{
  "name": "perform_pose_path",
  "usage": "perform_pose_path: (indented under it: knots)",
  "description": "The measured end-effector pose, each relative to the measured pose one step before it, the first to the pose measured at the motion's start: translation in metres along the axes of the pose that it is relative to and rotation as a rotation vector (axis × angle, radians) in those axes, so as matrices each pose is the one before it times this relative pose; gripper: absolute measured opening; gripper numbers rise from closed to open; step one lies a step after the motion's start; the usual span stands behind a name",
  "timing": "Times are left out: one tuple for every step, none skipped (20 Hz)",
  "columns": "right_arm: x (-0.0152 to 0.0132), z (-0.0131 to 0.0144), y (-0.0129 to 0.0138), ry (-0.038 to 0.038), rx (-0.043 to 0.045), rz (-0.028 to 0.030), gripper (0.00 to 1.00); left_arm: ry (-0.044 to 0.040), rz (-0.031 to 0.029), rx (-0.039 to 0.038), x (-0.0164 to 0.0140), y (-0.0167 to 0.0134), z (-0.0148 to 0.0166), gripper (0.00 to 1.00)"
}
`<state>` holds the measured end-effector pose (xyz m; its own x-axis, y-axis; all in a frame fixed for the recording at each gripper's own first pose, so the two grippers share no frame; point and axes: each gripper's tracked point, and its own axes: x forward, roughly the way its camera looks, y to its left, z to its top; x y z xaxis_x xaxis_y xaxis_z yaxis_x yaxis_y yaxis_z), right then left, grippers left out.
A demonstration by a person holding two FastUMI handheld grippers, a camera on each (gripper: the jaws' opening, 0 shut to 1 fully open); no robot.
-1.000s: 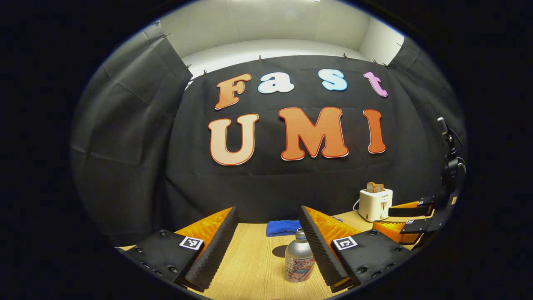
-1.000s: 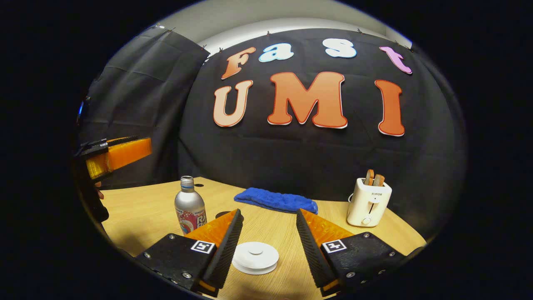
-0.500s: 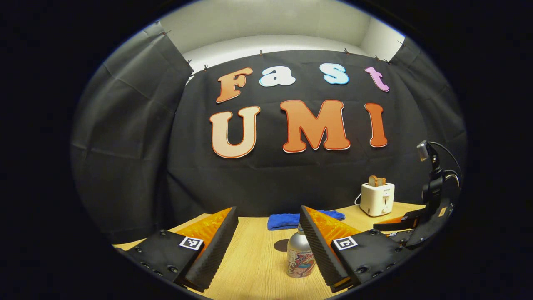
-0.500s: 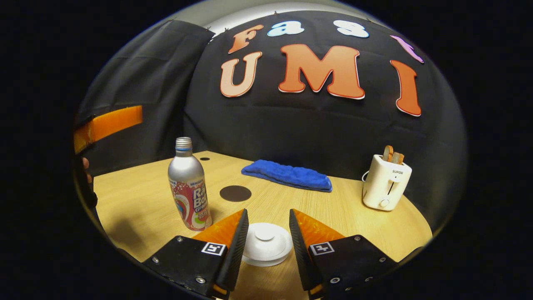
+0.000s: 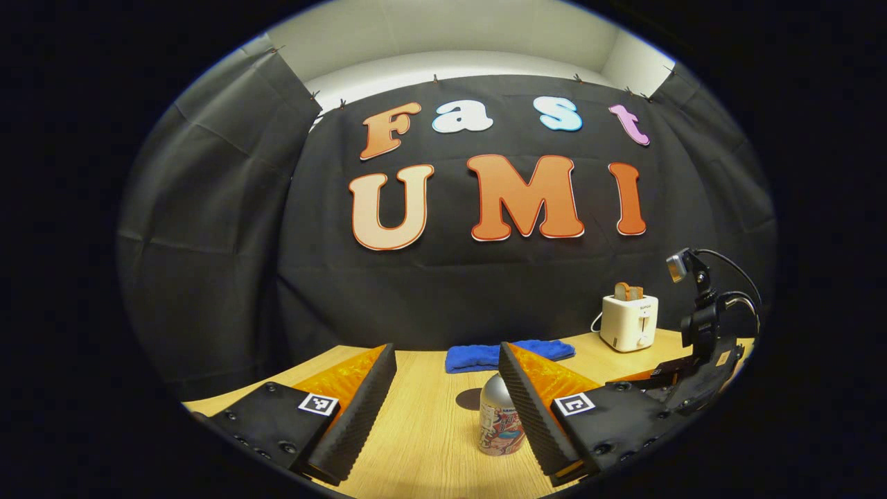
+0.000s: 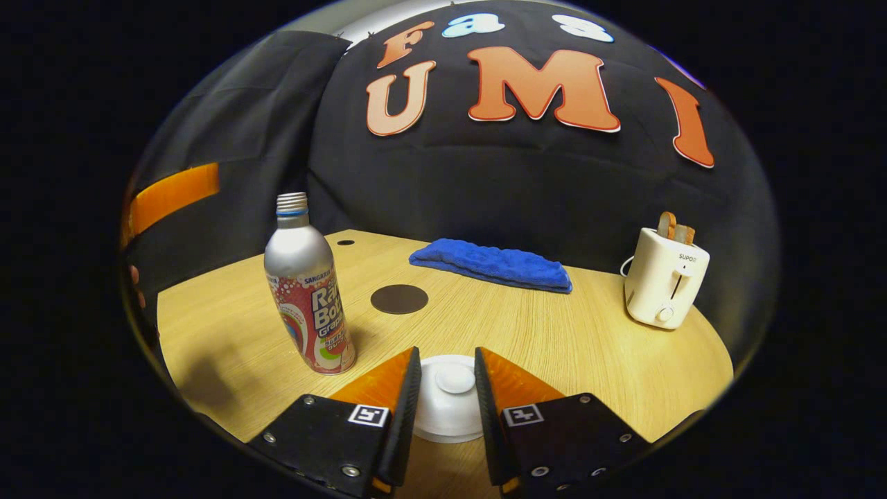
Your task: Open the teacup lid with one hand, grasp the water bottle and pour water into the teacup with the other hand; after pouring, place the water bottle on the coaster and then close the teacup lid.
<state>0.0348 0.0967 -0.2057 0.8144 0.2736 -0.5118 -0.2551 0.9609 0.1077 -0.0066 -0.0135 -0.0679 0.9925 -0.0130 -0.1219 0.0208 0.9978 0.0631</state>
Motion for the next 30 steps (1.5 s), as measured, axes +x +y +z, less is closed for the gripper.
perform_pose_path:
  knots:
    - [0.00002, 0.00224, -0.00009, -0.00305, 0.00095, -0.00041, 0.41, 0.00443, -0.00401, -0.00080, 0.00091, -0.00182, -0.00161, 0.98]
    - [0.00031, 0.00126, 0.00006, -0.00574, 0.00157, 0.00587, 0.40, 0.00336, -0.00470, 0.00023, 0.00068, -0.00169, -0.00262, 0.98]
    - [-0.00102, 0.00090, -0.00134, 0.00169, 0.00324, -0.00115, 0.32, 0.00982, -0.00730, 0.00025, 0.00065, -0.00268, -0.00350, 0.98]
    - [0.00188, -0.00082, 0.00042, -0.00284, 0.00238, 0.00675, 0.27, 0.00690, -0.00996, 0.00025, 0.00198, -0.00485, -0.00342, 0.95]
    - [-0.00044, -0.00006, -0.00028, 0.00214, 0.00588, 0.00087, 0.25, 0.00731, -0.01009, 0.00021, 0.00133, -0.00411, -0.00519, 0.95]
    - [-0.00058, -0.00003, -0.00147, 0.00076, 0.00678, -0.00175, 0.24, 0.00994, -0.00920, 0.00128, 0.00216, -0.00429, -0.00381, 0.95]
    - [-0.00173, 0.00288, -0.00148, -0.00780, 0.00519, 0.00108, 0.23, 0.01080, -0.00891, 0.00103, 0.00192, -0.00379, -0.00602, 0.98]
    - [-0.00164, 0.00304, -0.00157, -0.00790, 0.00399, 0.00183, 0.22, 0.01005, -0.00945, -0.00055, 0.00116, -0.00425, -0.00406, 0.95]
    - [-0.00241, 0.00487, -0.00174, -0.01035, 0.00383, 0.00045, 0.22, 0.00737, -0.01030, -0.00065, 0.00164, -0.00383, -0.00350, 0.98]
    - [-0.00297, 0.00275, 0.00039, -0.01089, 0.00532, 0.00081, 0.22, 0.00698, -0.00698, -0.00098, 0.00118, -0.00385, -0.00267, 0.98]
    - [-0.00333, 0.00379, -0.00150, -0.01103, 0.00692, 0.00001, 0.22, 0.00771, -0.00822, -0.00307, 0.00132, -0.00334, -0.00353, 0.98]
    - [-0.00314, 0.00340, -0.00196, -0.01154, 0.00445, -0.00047, 0.22, 0.01107, -0.01030, -0.00585, 0.00383, -0.00422, -0.00451, 0.98]
    - [-0.00363, 0.00439, -0.00292, -0.01254, 0.00254, -0.00304, 0.23, 0.01311, -0.00895, -0.00921, 0.00187, -0.00403, -0.00602, 1.00]
    - [-0.00463, 0.00357, -0.00223, -0.00944, 0.00113, -0.00404, 0.23, 0.01661, -0.00623, -0.00950, 0.00439, -0.00397, -0.00669, 1.00]
    - [-0.00310, 0.00278, -0.00293, -0.00852, 0.00243, -0.00567, 0.18, 0.01648, -0.00044, -0.00662, 0.00404, -0.00209, -0.00714, 1.00]
    - [-0.00342, 0.00241, -0.00384, -0.00836, 0.00349, -0.00637, 0.22, 0.01589, 0.00168, -0.00332, 0.00440, -0.00162, -0.00514, 0.98]
    - [-0.00411, 0.00322, -0.00331, -0.00804, 0.00469, -0.00492, 0.22, 0.01602, -0.00118, -0.00355, 0.00224, -0.00098, -0.00684, 0.98]
    - [-0.00359, 0.00228, -0.00284, -0.00878, 0.00375, -0.00178, 0.22, 0.01567, -0.00828, -0.00477, 0.00397, -0.00241, -0.00636, 0.98]
    - [-0.00377, 0.00296, -0.00196, -0.01253, 0.00172, 0.00227, 0.22, 0.02271, -0.00908, -0.00758, 0.00534, -0.00255, -0.00839, 1.00]
    - [-0.00315, 0.00151, -0.00378, -0.00961, 0.00025, -0.00775, 0.22, 0.02741, -0.00895, -0.00730, 0.00521, -0.00221, -0.00859, 0.97]
    - [-0.00299, 0.00132, -0.00413, -0.00594, -0.00273, -0.00907, 0.22, 0.02137, -0.00393, -0.00513, 0.00470, -0.00180, -0.00713, 0.98]
    - [-0.00302, 0.00081, -0.00350, -0.00491, -0.00187, -0.00830, 0.22, 0.01310, -0.00218, -0.00183, 0.00380, -0.00172, -0.00323, 0.98]
    - [-0.00283, 0.00116, -0.00384, -0.00260, -0.00284, -0.00758, 0.22, 0.01022, -0.00050, 0.00013, 0.00325, 0.00015, -0.00242, 0.95]
    - [-0.00218, 0.00072, -0.00377, -0.00404, -0.00164, -0.00805, 0.22, 0.00925, 0.00200, 0.00228, 0.00323, -0.00034, -0.00234, 0.98]
    - [-0.00204, 0.00199, -0.00395, -0.00213, -0.00082, -0.00585, 0.22, 0.01072, -0.00166, -0.00132, 0.00321, -0.00132, -0.00239, 0.98]
    - [-0.00230, 0.00021, -0.00422, -0.00404, 0.00195, -0.00642, 0.22, 0.01352, -0.00238, 0.00020, 0.00293, 0.00002, -0.00277, 0.95]
    - [-0.00194, 0.00011, -0.00343, 0.00152, 0.00335, -0.00173, 0.22, 0.00915, 0.00009, 0.00066, 0.00326, 0.00009, -0.00334, 0.98]
    - [-0.00224, 0.00006, -0.00476, -0.00391, 0.00451, -0.00873, 0.22, 0.01268, -0.00150, 0.00122, 0.00369, 0.00016, -0.00196, 0.99]
    - [-0.00235, 0.00061, -0.00547, -0.00277, 0.00049, -0.00901, 0.22, 0.01002, -0.00535, 0.00120, 0.00126, -0.00087, -0.00307, 1.00]
    - [-0.00268, -0.00098, -0.00503, -0.00366, 0.00053, -0.01063, 0.22, 0.01322, -0.00294, 0.00407, 0.00272, 0.00013, -0.00234, 0.98]
